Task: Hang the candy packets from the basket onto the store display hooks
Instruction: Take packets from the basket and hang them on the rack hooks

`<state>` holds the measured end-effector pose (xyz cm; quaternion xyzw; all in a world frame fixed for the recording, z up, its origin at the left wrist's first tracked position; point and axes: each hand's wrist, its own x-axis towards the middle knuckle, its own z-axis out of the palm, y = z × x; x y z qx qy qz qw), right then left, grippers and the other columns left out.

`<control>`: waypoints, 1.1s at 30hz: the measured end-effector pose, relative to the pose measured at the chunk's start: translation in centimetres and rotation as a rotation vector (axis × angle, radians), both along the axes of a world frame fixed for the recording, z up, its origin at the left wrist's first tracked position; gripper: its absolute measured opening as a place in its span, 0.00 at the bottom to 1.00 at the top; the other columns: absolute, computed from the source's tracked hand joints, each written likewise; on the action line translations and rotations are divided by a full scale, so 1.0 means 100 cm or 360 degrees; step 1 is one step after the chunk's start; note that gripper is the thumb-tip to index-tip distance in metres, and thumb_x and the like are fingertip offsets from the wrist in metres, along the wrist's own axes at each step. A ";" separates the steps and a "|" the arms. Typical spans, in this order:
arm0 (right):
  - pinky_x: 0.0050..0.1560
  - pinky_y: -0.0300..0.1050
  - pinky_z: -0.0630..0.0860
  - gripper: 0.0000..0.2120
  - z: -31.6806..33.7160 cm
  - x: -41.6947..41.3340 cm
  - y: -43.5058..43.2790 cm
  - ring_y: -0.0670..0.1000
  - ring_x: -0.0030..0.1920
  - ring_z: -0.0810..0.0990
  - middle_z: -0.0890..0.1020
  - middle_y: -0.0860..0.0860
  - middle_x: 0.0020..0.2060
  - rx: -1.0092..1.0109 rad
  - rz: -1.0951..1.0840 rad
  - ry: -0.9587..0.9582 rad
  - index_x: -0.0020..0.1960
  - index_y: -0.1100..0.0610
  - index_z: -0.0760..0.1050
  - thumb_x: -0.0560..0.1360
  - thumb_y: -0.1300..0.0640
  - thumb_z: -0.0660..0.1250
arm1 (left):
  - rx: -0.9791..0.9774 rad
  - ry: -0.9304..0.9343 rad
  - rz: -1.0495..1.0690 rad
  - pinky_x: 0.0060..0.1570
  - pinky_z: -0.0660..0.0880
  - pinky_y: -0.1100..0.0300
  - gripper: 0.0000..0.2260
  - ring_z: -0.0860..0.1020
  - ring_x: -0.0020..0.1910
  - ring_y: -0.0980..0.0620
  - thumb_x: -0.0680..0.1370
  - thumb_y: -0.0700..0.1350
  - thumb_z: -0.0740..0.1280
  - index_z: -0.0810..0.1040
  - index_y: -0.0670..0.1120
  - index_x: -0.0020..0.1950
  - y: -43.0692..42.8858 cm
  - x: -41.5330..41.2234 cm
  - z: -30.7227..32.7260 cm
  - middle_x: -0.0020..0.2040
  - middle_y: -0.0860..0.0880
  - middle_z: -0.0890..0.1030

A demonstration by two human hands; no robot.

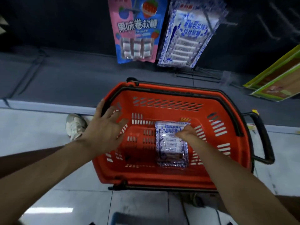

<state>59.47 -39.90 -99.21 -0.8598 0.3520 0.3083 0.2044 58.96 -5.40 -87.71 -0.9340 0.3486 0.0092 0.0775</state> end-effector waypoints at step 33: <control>0.77 0.53 0.67 0.53 0.035 0.006 0.003 0.59 0.79 0.67 0.68 0.58 0.79 0.0704 -0.0182 -0.0352 0.81 0.61 0.61 0.64 0.55 0.86 | 0.0061 0.0032 0.0100 0.77 0.52 0.30 0.23 0.81 0.58 0.42 0.74 0.57 0.56 0.87 0.49 0.52 -0.011 -0.001 0.003 0.51 0.47 0.86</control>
